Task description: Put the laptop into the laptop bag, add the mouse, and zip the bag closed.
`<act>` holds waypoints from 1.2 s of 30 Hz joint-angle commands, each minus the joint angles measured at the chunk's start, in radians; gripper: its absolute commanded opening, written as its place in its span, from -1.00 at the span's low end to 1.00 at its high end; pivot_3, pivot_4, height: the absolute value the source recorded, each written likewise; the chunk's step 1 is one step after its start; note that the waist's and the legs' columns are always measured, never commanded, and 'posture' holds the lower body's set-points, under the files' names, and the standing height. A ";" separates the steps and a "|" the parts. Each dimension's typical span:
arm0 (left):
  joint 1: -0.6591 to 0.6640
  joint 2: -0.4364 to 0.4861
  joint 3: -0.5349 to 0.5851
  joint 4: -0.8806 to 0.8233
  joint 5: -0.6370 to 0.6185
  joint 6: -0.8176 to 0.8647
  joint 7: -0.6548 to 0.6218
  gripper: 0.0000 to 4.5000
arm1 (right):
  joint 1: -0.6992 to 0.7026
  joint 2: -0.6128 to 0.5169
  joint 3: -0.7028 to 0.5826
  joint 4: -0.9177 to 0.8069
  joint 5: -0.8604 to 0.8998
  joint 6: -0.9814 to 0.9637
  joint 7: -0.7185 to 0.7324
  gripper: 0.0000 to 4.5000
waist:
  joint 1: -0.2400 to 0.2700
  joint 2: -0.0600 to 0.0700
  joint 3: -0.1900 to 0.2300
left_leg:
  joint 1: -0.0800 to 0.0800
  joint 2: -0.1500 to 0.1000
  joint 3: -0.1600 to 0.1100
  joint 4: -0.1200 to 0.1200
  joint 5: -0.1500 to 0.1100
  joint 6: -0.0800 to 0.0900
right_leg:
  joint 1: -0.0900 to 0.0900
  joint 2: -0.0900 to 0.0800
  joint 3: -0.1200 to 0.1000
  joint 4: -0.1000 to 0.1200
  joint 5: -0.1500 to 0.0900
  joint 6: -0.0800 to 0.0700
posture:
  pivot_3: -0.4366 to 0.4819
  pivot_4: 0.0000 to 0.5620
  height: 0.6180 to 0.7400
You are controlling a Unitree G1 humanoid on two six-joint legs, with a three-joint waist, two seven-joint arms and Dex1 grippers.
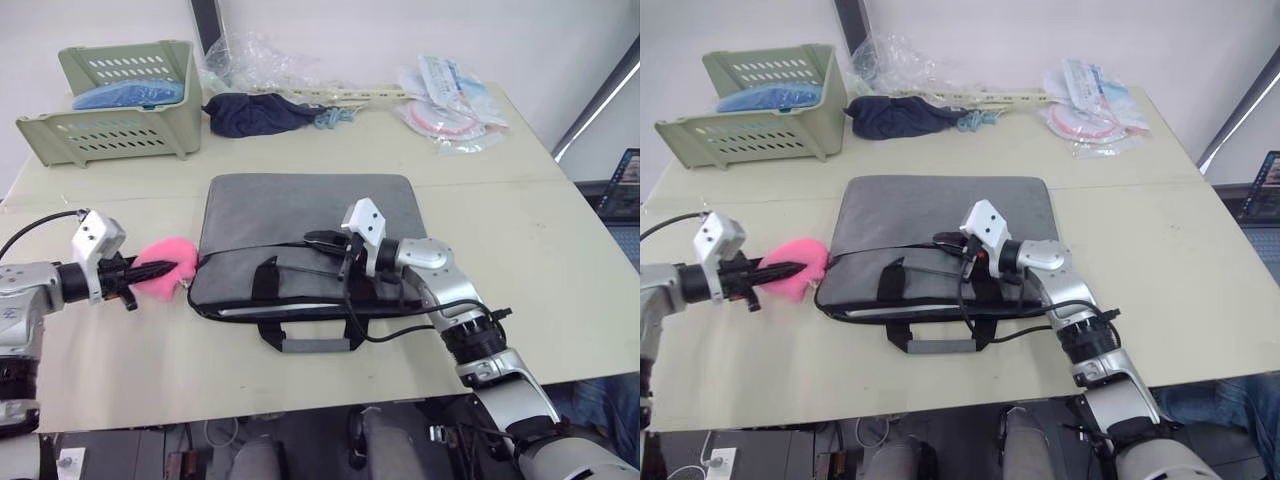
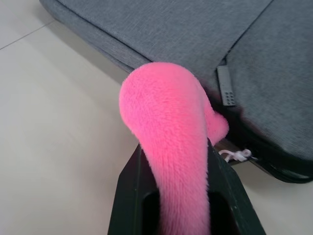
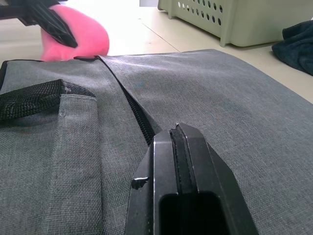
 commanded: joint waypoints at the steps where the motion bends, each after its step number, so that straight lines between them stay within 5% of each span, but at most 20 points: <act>1: 0.055 0.042 0.062 -0.106 -0.062 0.032 -0.044 -0.86 | 0.074 -0.023 0.071 0.126 -0.103 0.025 -0.023 -0.97 | 0.001 0.000 -0.003 | 0.000 0.000 0.000 0.000 0.000 0.000 | 0.000 0.000 0.000 0.000 0.000 0.000 | -0.05 -0.47 1.00; 21: 0.410 0.088 0.126 -0.477 -0.213 0.194 -0.170 -0.86 | 0.076 0.003 0.076 0.159 -0.112 0.019 -0.054 -0.97 | 0.000 0.002 -0.019 | 0.005 0.008 0.001 -0.001 -0.004 -0.007 | 0.000 0.006 -0.002 0.005 -0.007 -0.012 | -0.05 -0.47 1.00; 36: 0.460 0.025 0.064 -0.575 -0.243 0.208 -0.123 -0.86 | 0.061 0.009 0.072 0.191 -0.115 0.008 -0.062 -0.97 | 0.000 0.002 -0.019 | 0.011 0.010 0.000 -0.003 -0.005 -0.008 | 0.000 0.006 -0.001 0.006 -0.008 -0.014 | -0.05 -0.47 1.00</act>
